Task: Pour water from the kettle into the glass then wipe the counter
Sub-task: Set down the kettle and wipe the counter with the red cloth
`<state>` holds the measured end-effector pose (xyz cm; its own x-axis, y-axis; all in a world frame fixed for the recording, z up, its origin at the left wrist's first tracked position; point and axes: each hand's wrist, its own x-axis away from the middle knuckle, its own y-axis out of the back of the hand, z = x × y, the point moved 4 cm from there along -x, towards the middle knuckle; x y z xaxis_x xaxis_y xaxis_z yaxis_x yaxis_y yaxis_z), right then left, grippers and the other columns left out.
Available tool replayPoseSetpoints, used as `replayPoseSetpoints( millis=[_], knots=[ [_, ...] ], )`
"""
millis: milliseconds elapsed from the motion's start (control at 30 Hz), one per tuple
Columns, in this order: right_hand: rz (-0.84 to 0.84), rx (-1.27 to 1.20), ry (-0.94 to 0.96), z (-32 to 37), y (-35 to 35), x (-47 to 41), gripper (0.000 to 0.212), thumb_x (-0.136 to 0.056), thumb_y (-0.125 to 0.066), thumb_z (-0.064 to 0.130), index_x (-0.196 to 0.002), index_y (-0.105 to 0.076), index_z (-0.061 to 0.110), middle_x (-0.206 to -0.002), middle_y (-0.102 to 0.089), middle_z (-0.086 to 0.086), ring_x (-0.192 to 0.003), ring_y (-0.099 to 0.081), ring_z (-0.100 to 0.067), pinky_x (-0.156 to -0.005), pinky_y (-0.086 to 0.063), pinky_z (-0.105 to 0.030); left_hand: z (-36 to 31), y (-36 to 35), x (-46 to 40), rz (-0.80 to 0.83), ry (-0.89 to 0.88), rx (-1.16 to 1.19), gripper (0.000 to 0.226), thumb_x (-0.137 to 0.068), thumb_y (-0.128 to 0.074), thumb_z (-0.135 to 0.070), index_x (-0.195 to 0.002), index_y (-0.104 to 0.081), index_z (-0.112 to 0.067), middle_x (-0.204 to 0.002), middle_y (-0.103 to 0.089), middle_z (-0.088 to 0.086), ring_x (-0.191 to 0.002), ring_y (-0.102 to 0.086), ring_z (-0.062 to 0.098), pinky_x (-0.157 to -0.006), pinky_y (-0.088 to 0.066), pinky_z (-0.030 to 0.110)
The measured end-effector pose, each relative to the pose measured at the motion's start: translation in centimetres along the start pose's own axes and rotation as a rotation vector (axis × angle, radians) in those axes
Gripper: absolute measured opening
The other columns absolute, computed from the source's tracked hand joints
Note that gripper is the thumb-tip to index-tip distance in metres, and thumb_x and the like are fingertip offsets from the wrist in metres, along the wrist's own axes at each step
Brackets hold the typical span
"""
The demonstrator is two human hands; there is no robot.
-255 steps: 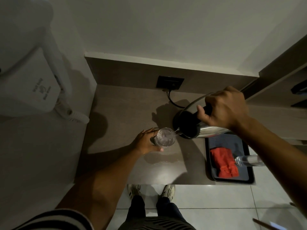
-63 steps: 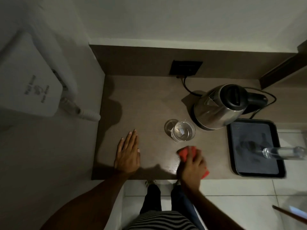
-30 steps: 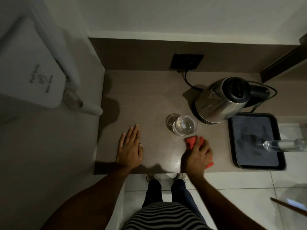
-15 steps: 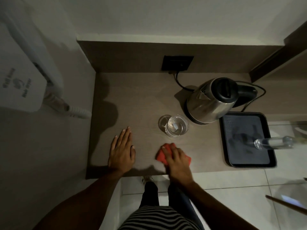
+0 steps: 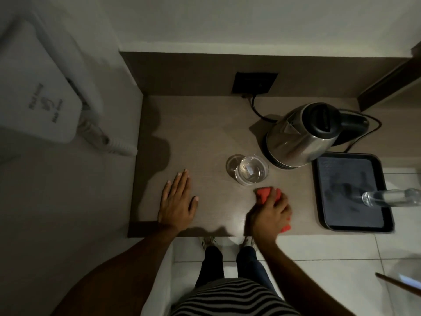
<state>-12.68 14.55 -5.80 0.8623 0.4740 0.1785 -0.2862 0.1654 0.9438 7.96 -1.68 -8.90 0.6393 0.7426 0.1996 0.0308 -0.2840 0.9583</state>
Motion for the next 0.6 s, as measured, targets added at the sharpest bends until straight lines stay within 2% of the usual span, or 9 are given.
replayPoseSetpoints(
  millis=[67, 133, 233, 300, 400, 467, 533, 600],
  knots=[
    [0.08, 0.01, 0.041, 2.4, -1.5, 3.0, 0.089, -0.065, -0.081, 0.023, -0.143, -0.042, 0.008, -0.139, -0.044, -0.033, -0.114, -0.048, -0.055, -0.089, -0.045, -0.064, -0.1, 0.0, 0.0, 0.002, -0.002, -0.02, 0.071, -0.099, -0.03, -0.051, -0.154, -0.014, -0.009, -0.165, -0.022, 0.008, -0.152, -0.022, 0.023, -0.122, -0.008, 0.042],
    [0.2, 0.008, 0.133, 5.3, -2.9, 5.4, 0.097, -0.064, -0.084, 0.03, -0.148, -0.038, 0.012, -0.146, -0.041, -0.03, -0.122, -0.046, -0.053, -0.093, -0.044, -0.065, 0.0, 0.0, 0.1, 0.008, -0.001, -0.032, 0.071, -0.1, -0.026, -0.052, -0.155, -0.014, -0.01, -0.166, -0.019, 0.007, -0.153, -0.019, 0.022, -0.123, -0.006, 0.042],
    [0.318, -0.012, 0.47, 7.9, -3.5, 7.3, 0.089, -0.062, -0.088, 0.034, -0.14, -0.051, 0.013, -0.139, -0.053, -0.025, -0.117, -0.056, -0.046, -0.088, -0.054, -0.059, -0.2, 0.2, 0.2, 0.006, 0.001, -0.019, 0.069, -0.1, -0.023, -0.05, -0.156, -0.016, -0.009, -0.167, -0.02, 0.007, -0.154, -0.019, 0.022, -0.123, -0.007, 0.042],
    [0.376, -0.058, 0.765, 7.7, -2.7, 7.5, 0.074, -0.065, -0.085, 0.026, -0.134, -0.058, 0.015, -0.136, -0.056, -0.021, -0.117, -0.057, -0.043, -0.089, -0.054, -0.054, -0.4, 0.4, 0.3, 0.0, -0.002, -0.006, 0.07, -0.099, -0.025, -0.049, -0.156, -0.022, -0.008, -0.166, -0.022, 0.007, -0.154, -0.019, 0.021, -0.123, -0.01, 0.042],
    [0.494, -0.201, 1.154, 5.1, -0.5, 7.5, 0.029, -0.091, -0.063, 0.024, -0.119, -0.069, 0.02, -0.134, -0.058, -0.006, -0.126, -0.047, -0.028, -0.105, -0.039, -0.036, -0.2, 0.3, 0.2, 0.011, -0.001, 0.01, 0.075, -0.098, -0.025, -0.055, -0.156, -0.023, -0.007, -0.166, -0.023, 0.007, -0.154, -0.019, 0.021, -0.123, -0.014, 0.044],
    [0.59, -0.195, 1.17, 2.2, 0.7, 6.2, 0.031, -0.096, -0.057, 0.026, -0.125, -0.066, 0.021, -0.138, -0.056, 0.0, -0.13, -0.041, -0.019, -0.11, -0.032, -0.034, -0.3, 0.3, 0.2, 0.024, 0.005, 0.009, 0.08, -0.097, -0.022, -0.061, -0.156, -0.02, -0.007, -0.166, -0.021, 0.008, -0.153, -0.019, 0.021, -0.123, -0.017, 0.046],
    [0.678, -0.219, 0.995, -0.5, 2.5, 3.9, 0.038, -0.096, -0.058, 0.032, -0.131, -0.062, 0.02, -0.14, -0.055, -0.001, -0.129, -0.045, -0.021, -0.111, -0.034, -0.04, -0.4, 0.4, 0.2, 0.044, 0.009, -0.004, 0.084, -0.096, -0.017, -0.066, -0.156, -0.017, -0.007, -0.166, -0.018, 0.008, -0.153, -0.019, 0.023, -0.122, -0.02, 0.048],
    [0.614, -0.333, 0.844, -2.8, 5.8, 0.7, 0.038, -0.095, -0.054, 0.042, -0.12, -0.069, 0.017, -0.129, -0.064, -0.001, -0.121, -0.055, -0.02, -0.104, -0.042, -0.041, -0.5, 0.4, 0.2, 0.072, 0.013, -0.02, 0.088, -0.095, -0.013, -0.07, -0.156, -0.017, -0.006, -0.167, -0.016, 0.009, -0.153, -0.018, 0.025, -0.122, -0.021, 0.05]
  ],
)
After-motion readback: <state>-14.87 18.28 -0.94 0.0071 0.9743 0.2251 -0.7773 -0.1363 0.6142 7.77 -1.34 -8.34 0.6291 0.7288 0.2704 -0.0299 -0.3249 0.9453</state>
